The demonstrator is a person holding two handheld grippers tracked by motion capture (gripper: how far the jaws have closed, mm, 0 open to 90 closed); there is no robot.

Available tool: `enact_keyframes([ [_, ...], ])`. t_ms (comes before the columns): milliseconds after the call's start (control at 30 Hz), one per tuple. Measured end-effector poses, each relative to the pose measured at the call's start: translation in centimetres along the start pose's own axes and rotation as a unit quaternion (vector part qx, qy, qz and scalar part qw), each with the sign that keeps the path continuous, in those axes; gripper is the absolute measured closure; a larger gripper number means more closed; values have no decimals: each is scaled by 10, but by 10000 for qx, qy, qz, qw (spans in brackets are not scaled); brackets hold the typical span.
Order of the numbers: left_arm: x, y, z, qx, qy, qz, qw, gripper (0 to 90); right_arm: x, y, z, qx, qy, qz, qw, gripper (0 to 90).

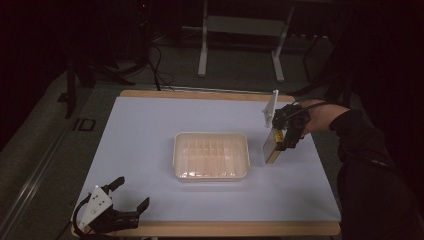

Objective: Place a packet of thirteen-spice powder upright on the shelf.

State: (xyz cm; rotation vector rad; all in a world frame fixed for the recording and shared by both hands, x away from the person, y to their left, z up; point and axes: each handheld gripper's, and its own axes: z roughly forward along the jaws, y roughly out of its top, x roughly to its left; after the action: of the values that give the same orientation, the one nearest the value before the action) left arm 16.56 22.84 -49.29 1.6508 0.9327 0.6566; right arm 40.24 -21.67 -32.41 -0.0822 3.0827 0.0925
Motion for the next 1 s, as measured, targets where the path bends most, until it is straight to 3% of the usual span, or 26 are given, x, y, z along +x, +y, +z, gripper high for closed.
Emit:
enact_keyframes([
  [433,1,0,1,-14,-29,1,10000,1,9,19,-30,-253,-19,-42,9997,320],
  [1000,0,1,1,-13,-53,13,10000,1,11,57,-31,-472,-15,-239,9986,320],
])
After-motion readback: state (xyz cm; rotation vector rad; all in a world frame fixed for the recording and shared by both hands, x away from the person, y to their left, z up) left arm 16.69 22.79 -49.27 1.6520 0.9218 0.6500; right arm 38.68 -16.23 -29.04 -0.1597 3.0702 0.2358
